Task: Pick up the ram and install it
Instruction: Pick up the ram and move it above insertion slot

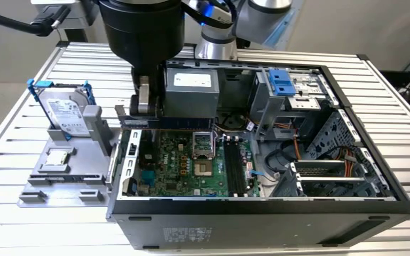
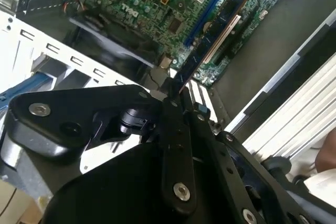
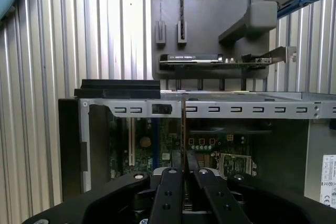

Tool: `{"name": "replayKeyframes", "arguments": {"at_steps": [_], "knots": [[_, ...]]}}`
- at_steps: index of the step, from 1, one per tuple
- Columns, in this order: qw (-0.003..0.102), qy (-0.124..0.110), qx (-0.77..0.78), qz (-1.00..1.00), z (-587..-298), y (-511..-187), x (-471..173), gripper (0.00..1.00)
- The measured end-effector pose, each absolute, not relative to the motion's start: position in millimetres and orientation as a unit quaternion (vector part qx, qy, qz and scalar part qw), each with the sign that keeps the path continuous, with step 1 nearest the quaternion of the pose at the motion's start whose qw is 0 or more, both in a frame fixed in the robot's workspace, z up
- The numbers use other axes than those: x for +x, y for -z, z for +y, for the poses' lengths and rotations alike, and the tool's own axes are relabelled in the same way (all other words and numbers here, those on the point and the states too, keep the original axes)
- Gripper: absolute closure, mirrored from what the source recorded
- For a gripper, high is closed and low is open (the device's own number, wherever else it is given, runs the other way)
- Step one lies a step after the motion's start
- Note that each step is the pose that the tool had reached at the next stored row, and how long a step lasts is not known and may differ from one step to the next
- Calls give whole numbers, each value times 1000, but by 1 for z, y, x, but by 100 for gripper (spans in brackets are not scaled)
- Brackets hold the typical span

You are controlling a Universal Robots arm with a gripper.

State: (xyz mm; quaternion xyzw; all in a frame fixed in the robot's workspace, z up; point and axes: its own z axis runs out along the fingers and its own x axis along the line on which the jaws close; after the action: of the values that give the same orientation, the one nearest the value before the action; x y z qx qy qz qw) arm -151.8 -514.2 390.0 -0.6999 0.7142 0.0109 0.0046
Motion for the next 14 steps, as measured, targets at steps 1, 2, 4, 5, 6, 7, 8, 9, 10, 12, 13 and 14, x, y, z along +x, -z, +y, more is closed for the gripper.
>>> {"name": "replayKeyframes", "arguments": {"at_steps": [1, 2, 4, 5, 6, 7, 8, 9, 10, 12, 13, 14], "knots": [[5, -11, -700, 714, -514, -390, -150, 100], [5, -11, -700, 714, -514, -390, -148, 100], [4, -11, -700, 714, -514, -390, -144, 100], [4, -11, -700, 714, -514, -390, -141, 100], [4, -11, -700, 714, -514, -390, -138, 100], [4, -11, -700, 714, -514, -390, -134, 100], [4, -11, -700, 714, -514, -390, -130, 100], [4, -11, -700, 714, -514, -390, -127, 100], [4, -11, -700, 714, -514, -390, -123, 100], [4, -12, -700, 714, -514, -390, -116, 100], [4, -12, -700, 714, -514, -390, -113, 100], [4, -12, -700, 714, -514, -390, -109, 100]]}}
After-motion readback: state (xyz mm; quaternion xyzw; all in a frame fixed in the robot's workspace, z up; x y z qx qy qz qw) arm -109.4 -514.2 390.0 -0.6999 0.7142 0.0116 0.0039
